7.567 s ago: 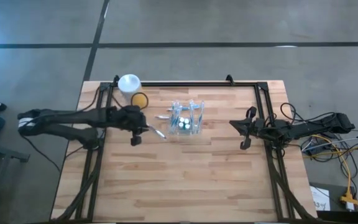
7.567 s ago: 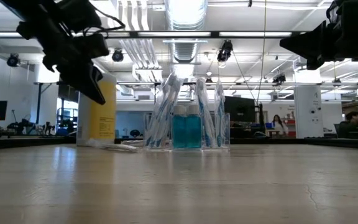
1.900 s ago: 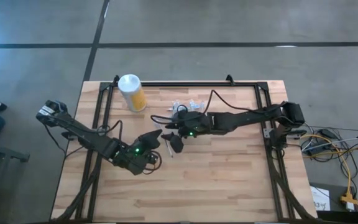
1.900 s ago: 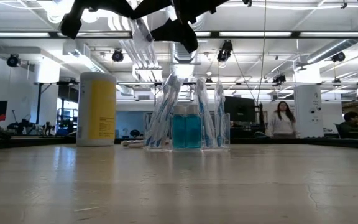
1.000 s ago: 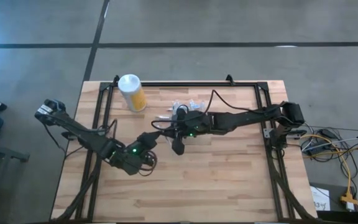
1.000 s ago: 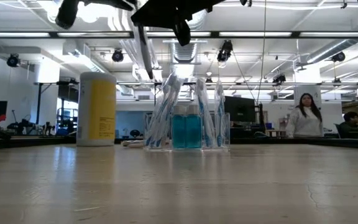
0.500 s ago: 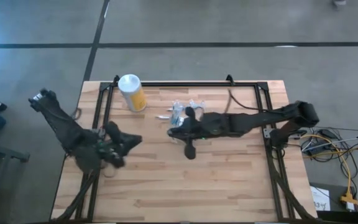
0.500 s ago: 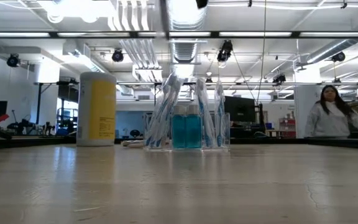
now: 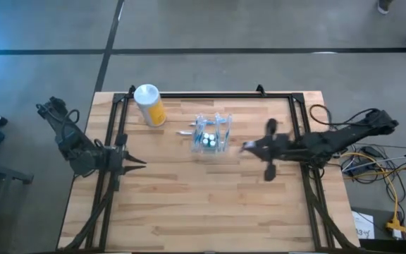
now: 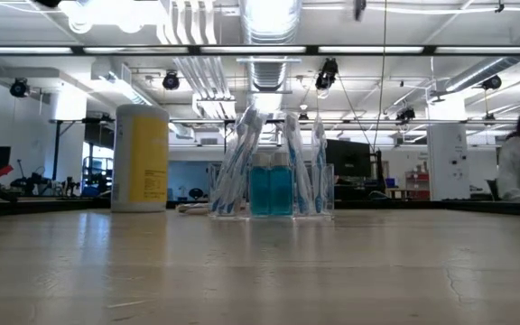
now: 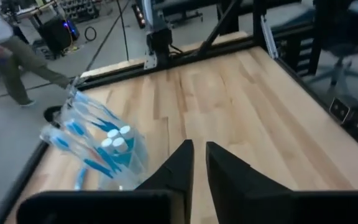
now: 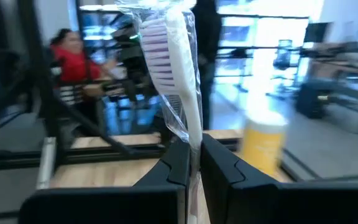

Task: Pick & Place toothbrushing station
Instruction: Put the bottom purple toothbrush into the right section of the transparent organizer

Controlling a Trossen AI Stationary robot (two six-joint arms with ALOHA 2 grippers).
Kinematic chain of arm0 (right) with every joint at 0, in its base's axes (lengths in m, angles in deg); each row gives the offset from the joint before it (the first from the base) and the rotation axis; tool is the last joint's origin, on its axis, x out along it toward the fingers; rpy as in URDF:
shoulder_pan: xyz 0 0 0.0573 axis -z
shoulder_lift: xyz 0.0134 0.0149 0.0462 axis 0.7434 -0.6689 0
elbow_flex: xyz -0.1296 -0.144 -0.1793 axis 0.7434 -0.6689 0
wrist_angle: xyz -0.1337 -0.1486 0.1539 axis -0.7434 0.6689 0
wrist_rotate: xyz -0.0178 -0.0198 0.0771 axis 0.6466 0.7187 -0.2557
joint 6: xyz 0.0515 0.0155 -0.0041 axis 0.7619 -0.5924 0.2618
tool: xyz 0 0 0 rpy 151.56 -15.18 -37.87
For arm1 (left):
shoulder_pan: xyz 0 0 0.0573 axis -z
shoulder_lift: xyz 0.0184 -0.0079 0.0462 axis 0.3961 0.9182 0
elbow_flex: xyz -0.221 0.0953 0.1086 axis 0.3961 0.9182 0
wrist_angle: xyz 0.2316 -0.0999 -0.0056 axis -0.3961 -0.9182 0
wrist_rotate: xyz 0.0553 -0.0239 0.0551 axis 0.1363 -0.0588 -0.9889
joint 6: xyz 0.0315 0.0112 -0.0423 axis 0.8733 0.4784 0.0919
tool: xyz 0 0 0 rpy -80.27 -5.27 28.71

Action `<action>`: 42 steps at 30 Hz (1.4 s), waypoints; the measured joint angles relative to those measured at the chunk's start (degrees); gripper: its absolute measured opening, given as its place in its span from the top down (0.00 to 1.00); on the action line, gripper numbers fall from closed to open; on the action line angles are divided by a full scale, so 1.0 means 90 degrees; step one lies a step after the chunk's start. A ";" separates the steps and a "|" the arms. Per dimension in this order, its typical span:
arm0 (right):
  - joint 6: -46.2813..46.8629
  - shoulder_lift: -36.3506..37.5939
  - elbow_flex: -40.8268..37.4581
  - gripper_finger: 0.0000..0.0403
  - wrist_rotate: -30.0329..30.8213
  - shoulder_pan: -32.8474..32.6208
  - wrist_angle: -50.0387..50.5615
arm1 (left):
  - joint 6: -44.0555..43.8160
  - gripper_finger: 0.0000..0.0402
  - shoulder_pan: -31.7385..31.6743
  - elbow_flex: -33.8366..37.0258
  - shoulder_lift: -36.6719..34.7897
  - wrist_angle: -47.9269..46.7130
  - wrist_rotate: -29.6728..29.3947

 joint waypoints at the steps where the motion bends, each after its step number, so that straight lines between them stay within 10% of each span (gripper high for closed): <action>1: -0.0022 0.0281 -0.0248 0.97 0.0288 -0.0106 0.0002 | -0.0064 0.89 0.0000 0.0209 -0.0151 0.0179 -0.0002; 19: -0.1130 0.4037 -0.3162 0.97 0.0519 -0.0286 -0.0209 | -0.0255 0.99 0.0001 0.2469 -0.3380 0.1668 0.0196; 28: -0.1207 0.6019 -0.4173 0.97 0.0684 -0.0284 -0.0076 | -0.0161 0.99 -0.0005 0.2598 -0.3688 0.1563 0.0184; 42: -0.0862 0.5987 -0.4441 0.97 0.0519 -0.0286 0.0407 | -0.0347 0.99 -0.0008 0.2981 -0.3687 0.1429 0.0551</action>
